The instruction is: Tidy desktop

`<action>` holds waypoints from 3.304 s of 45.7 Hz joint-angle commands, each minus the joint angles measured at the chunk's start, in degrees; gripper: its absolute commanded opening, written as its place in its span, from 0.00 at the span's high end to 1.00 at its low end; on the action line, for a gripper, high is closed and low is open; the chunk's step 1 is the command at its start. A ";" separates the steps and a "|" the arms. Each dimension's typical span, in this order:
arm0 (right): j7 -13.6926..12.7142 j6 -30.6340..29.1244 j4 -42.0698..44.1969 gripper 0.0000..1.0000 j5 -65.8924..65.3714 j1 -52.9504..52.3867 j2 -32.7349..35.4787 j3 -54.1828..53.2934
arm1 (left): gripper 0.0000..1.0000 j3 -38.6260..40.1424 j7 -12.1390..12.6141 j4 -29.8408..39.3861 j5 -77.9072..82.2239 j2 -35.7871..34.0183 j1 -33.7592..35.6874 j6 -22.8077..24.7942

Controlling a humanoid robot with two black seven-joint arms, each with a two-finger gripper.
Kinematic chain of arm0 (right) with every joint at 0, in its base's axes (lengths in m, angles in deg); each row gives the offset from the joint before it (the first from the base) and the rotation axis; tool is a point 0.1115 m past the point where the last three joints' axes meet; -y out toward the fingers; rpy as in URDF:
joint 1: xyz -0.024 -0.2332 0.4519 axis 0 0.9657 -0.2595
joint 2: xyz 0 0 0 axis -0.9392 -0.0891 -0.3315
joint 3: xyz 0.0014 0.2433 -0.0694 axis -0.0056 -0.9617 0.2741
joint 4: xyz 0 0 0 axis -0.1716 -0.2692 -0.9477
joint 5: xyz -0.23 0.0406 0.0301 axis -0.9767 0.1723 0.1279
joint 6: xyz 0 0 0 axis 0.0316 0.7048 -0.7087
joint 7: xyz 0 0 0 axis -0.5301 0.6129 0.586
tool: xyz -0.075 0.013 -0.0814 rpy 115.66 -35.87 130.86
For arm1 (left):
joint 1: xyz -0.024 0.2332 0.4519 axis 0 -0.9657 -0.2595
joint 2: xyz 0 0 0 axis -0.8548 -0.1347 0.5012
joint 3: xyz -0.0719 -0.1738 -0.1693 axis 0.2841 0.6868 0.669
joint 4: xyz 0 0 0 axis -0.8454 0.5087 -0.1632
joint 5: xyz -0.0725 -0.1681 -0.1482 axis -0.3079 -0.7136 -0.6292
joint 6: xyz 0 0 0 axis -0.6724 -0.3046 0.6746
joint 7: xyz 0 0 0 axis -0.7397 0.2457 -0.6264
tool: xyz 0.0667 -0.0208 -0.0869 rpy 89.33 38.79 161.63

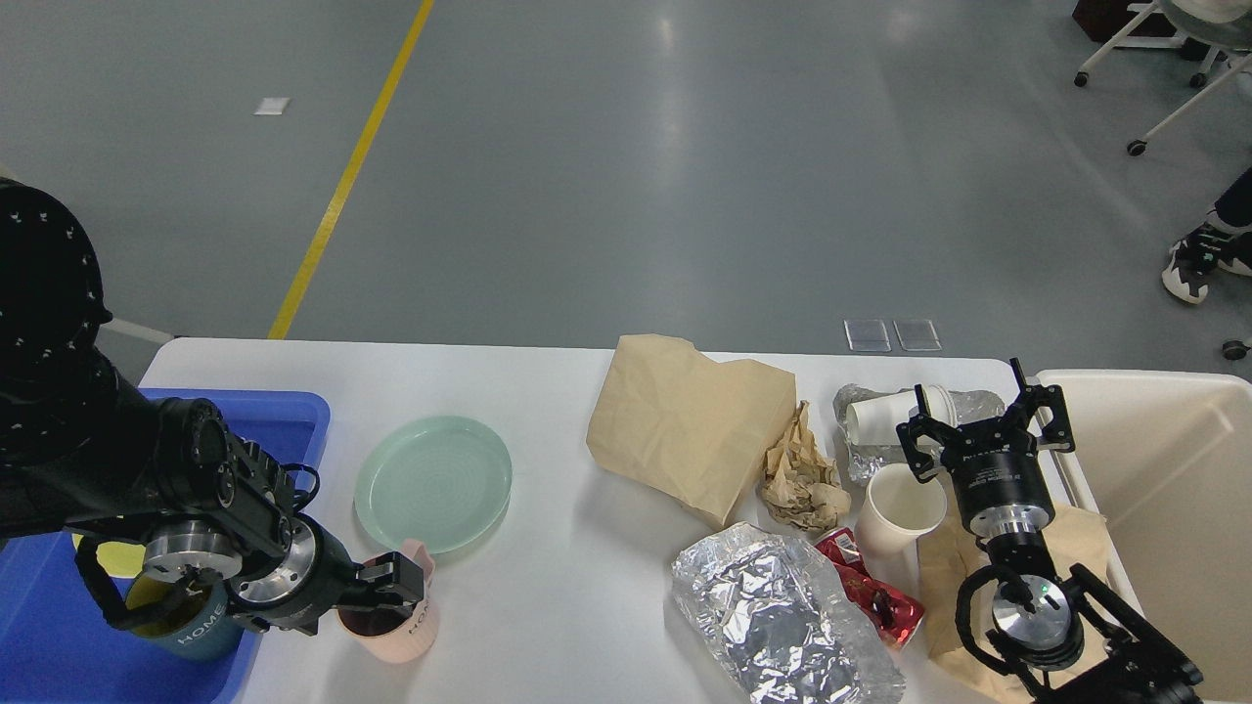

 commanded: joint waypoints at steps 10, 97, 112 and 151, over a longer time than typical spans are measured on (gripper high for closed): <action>0.00 0.00 0.00 0.00 0.00 0.00 0.00 0.00 | 0.07 -0.25 0.01 -2.88 -0.36 0.08 -2.57 -1.13; 0.00 0.00 0.00 0.00 0.00 0.00 0.00 0.00 | 0.07 -13.08 -0.25 9.60 0.52 -0.62 39.55 31.85; 0.00 0.00 0.00 0.00 0.00 0.00 0.00 0.00 | 0.07 -10.01 -0.25 6.27 0.43 -5.89 14.85 11.09; 0.00 0.00 0.00 0.00 0.00 0.00 0.00 0.08 | 0.07 -1.13 0.01 -10.79 -0.36 -6.95 -5.91 8.63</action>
